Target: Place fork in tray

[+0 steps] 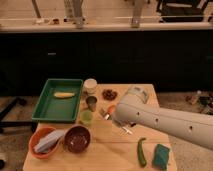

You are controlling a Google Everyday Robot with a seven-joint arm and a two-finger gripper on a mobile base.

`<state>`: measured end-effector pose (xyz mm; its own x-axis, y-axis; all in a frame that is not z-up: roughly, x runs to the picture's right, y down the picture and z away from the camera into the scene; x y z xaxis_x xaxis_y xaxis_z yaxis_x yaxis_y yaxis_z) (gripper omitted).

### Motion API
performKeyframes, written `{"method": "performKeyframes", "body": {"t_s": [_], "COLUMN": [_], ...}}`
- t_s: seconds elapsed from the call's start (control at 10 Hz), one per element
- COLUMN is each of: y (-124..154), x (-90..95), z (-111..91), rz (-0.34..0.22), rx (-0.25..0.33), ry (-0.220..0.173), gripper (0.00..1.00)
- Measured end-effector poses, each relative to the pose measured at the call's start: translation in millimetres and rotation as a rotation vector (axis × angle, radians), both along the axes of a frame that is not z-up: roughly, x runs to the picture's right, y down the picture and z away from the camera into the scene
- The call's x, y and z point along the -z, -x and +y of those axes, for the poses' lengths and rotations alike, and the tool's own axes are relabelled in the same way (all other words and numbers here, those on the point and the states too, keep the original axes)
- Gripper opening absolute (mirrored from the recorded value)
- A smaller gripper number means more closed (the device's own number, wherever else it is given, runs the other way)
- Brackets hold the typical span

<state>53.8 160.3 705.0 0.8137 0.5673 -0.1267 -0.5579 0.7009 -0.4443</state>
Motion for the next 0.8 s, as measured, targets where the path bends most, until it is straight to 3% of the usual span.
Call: {"method": "performKeyframes", "body": {"t_s": [0.8], "y": [-1.8], "x": [-0.9], "z": [1.4], "rz": [0.004], "rx": [0.002], "ry": [0.003], "gripper": [0.2]}}
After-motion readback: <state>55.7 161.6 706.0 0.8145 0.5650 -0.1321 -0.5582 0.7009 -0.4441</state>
